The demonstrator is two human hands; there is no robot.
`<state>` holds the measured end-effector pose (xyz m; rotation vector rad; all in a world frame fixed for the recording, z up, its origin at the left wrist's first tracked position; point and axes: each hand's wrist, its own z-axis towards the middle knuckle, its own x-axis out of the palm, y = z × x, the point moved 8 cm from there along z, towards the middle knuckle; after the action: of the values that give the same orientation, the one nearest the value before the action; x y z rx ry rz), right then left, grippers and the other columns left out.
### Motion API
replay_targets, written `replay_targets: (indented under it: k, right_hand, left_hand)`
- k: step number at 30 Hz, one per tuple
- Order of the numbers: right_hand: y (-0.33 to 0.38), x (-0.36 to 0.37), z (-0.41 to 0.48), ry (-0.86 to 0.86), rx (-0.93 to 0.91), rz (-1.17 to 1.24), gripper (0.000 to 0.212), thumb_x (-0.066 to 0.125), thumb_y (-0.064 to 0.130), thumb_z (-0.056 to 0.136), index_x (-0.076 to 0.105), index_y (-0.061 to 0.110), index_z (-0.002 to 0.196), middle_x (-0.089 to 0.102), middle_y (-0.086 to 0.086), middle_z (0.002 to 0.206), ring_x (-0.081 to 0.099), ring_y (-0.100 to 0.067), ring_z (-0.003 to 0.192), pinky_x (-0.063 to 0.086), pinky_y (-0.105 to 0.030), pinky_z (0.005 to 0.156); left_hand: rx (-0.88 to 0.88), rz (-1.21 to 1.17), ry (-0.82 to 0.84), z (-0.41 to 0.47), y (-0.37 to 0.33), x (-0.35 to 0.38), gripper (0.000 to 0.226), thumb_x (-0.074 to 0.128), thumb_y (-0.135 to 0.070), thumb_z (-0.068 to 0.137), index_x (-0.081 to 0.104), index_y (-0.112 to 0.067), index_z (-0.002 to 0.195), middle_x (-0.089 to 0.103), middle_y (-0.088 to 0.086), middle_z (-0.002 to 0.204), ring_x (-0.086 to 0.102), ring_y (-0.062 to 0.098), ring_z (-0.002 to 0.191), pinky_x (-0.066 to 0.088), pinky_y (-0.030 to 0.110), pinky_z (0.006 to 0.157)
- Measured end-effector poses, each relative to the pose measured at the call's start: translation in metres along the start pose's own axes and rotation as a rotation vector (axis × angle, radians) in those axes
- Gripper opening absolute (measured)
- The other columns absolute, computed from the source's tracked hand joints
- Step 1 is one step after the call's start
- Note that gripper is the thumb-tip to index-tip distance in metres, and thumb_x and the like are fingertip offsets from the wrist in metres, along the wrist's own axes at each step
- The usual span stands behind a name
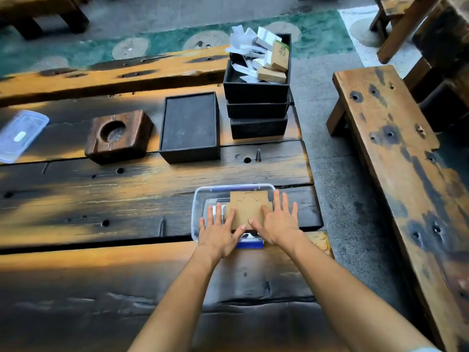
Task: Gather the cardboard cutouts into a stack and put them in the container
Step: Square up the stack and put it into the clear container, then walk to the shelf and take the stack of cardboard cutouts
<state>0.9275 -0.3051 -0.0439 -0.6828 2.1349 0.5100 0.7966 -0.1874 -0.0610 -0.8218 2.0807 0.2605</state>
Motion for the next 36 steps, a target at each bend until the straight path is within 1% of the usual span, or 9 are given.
replay_targets:
  k: [3,6,10,14,17,20,30,33,36]
  right_hand:
    - [0.007,0.011,-0.024,-0.023,-0.019,0.034,0.081,0.022,0.075,0.098,0.016,0.03,0.164,-0.019,-0.015,0.17,-0.018,-0.035,0.157,-0.006,-0.063,0.123]
    - [0.013,0.019,-0.047,-0.066,-0.026,0.078,0.087,0.019,0.081,0.094,0.006,0.033,0.165,-0.023,-0.012,0.17,-0.021,-0.03,0.157,-0.008,-0.062,0.123]
    - [0.029,0.03,-0.077,-0.125,-0.025,0.092,0.093,0.012,0.088,0.088,-0.005,0.036,0.164,-0.028,-0.01,0.168,-0.025,-0.028,0.156,-0.01,-0.062,0.123]
    - [0.045,0.04,-0.101,-0.162,0.003,0.084,0.097,0.005,0.092,0.083,-0.009,0.039,0.162,-0.026,-0.009,0.169,-0.025,-0.029,0.156,-0.008,-0.063,0.123]
    - [0.054,0.047,-0.119,-0.18,0.023,0.101,0.104,0.001,0.097,0.076,-0.009,0.041,0.162,-0.028,-0.008,0.168,-0.026,-0.031,0.155,-0.01,-0.064,0.122]
    - [0.064,0.053,-0.139,-0.221,0.044,0.146,0.108,0.002,0.102,0.071,-0.006,0.044,0.162,-0.028,-0.006,0.168,-0.029,-0.03,0.154,-0.014,-0.063,0.121]
    - [0.097,0.09,-0.215,-0.321,0.118,0.132,0.102,0.001,0.101,0.072,-0.015,0.048,0.158,-0.036,-0.006,0.164,-0.032,-0.026,0.153,-0.016,-0.064,0.12]
    - [0.1,0.106,-0.237,-0.321,0.15,0.135,0.1,0.0,0.099,0.074,-0.016,0.047,0.158,-0.034,-0.008,0.165,-0.032,-0.028,0.153,-0.016,-0.065,0.119]
    - [0.1,0.12,-0.256,-0.316,0.171,0.126,0.1,-0.005,0.099,0.073,-0.019,0.048,0.157,-0.034,-0.009,0.165,-0.033,-0.029,0.152,-0.016,-0.065,0.119]
  left_hand:
    - [-0.026,-0.021,-0.055,-0.023,0.012,0.0,0.08,0.016,-0.079,0.1,-0.005,-0.041,0.167,-0.023,0.006,0.175,-0.024,0.032,0.161,-0.009,0.058,0.129]
    - [-0.016,-0.007,-0.104,-0.042,0.025,-0.001,0.081,0.011,-0.084,0.096,-0.016,-0.047,0.163,-0.032,0.003,0.171,-0.032,0.031,0.157,-0.014,0.062,0.126]
    - [-0.002,-0.005,-0.128,-0.069,0.043,0.001,0.09,0.001,-0.09,0.084,-0.022,-0.047,0.16,-0.036,0.003,0.17,-0.034,0.033,0.156,-0.014,0.066,0.125]
    - [0.001,0.034,-0.152,-0.093,0.059,0.007,0.09,0.0,-0.091,0.086,-0.022,-0.045,0.161,-0.034,0.004,0.169,-0.03,0.036,0.157,-0.011,0.067,0.125]
    - [0.021,0.026,-0.19,-0.112,0.07,0.008,0.095,-0.005,-0.093,0.08,-0.021,-0.046,0.161,-0.037,0.002,0.166,-0.03,0.036,0.157,-0.013,0.068,0.124]
    - [0.041,0.017,-0.209,-0.131,0.083,0.013,0.092,0.003,-0.093,0.085,-0.02,-0.046,0.161,-0.038,0.0,0.165,-0.033,0.034,0.156,-0.015,0.067,0.123]
    - [0.142,0.017,-0.234,-0.196,0.121,0.04,0.094,0.012,-0.093,0.087,-0.024,-0.044,0.16,-0.038,0.0,0.168,-0.035,0.034,0.155,-0.015,0.066,0.122]
    - [0.162,0.041,-0.228,-0.21,0.128,0.051,0.096,0.008,-0.094,0.084,-0.024,-0.044,0.16,-0.042,0.0,0.164,-0.037,0.033,0.154,-0.014,0.067,0.123]
    - [0.18,0.049,-0.224,-0.223,0.131,0.061,0.102,-0.006,-0.096,0.074,-0.027,-0.045,0.159,-0.046,0.001,0.16,-0.04,0.034,0.152,-0.016,0.068,0.122]
